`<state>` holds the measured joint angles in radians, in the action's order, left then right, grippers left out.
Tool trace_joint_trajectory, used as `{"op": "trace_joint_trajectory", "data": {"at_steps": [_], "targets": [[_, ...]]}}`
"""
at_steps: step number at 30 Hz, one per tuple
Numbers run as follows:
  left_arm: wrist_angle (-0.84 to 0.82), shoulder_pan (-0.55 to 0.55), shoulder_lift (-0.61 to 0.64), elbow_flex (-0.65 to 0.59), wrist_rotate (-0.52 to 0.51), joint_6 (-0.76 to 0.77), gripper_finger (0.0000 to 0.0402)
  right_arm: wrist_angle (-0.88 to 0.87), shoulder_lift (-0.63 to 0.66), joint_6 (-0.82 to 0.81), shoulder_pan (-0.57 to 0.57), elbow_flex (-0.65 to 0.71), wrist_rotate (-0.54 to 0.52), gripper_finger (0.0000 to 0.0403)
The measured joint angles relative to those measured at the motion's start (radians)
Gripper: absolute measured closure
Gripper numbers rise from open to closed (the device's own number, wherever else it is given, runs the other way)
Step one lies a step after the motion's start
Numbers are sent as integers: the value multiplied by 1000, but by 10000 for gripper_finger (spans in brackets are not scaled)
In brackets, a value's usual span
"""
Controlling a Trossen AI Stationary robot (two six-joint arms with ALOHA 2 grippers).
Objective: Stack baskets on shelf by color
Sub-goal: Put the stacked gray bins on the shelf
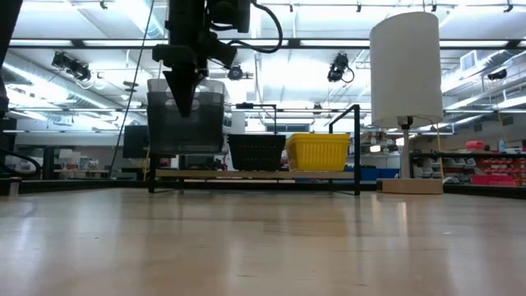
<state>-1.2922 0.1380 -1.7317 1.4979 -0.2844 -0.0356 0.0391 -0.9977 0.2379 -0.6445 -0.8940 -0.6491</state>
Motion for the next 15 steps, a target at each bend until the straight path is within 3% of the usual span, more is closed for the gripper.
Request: {"op": "trace_joint_trajectory", "data": {"at_steps": [8, 15], "targets": [[35, 39, 0, 0, 0, -19, 359, -2, 0, 0, 0, 0, 0, 273], [70, 40, 0, 0, -28, -27, 304, -3, 0, 0, 0, 0, 0, 273]]}}
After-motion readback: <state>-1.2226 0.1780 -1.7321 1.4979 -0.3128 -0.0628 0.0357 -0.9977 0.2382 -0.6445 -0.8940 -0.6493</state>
